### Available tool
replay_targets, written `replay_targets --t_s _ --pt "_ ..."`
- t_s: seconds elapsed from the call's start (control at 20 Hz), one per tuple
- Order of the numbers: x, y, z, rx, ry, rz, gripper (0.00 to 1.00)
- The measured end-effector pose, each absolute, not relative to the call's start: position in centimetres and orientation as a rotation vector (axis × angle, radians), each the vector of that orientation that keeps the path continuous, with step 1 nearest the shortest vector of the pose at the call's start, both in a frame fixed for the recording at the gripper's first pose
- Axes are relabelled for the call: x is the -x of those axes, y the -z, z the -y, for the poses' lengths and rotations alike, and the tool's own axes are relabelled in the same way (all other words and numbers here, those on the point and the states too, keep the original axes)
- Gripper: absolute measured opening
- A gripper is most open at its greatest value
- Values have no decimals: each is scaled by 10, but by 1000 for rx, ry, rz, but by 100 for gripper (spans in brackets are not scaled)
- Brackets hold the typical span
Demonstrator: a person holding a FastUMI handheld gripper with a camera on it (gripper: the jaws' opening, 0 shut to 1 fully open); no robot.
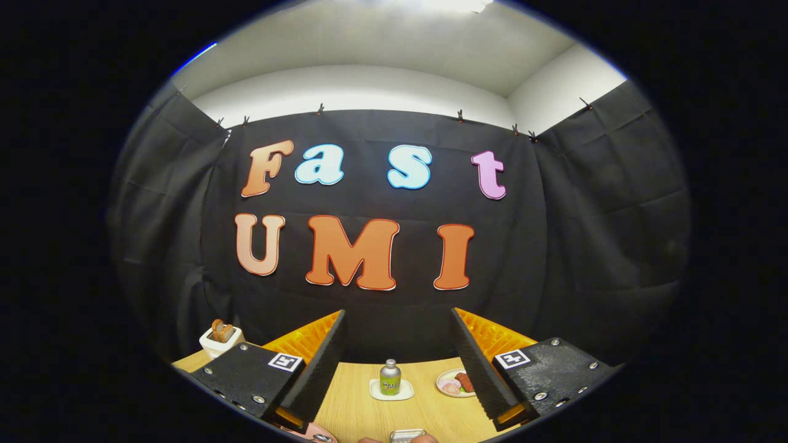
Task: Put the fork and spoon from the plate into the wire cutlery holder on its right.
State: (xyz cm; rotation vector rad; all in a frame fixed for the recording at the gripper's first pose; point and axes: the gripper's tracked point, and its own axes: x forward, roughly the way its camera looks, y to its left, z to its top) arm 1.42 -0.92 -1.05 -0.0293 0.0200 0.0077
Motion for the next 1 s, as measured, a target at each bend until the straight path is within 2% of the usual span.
replay_targets --t_s 1.0 --pt "-4 28 5 48 -12 -60 98"
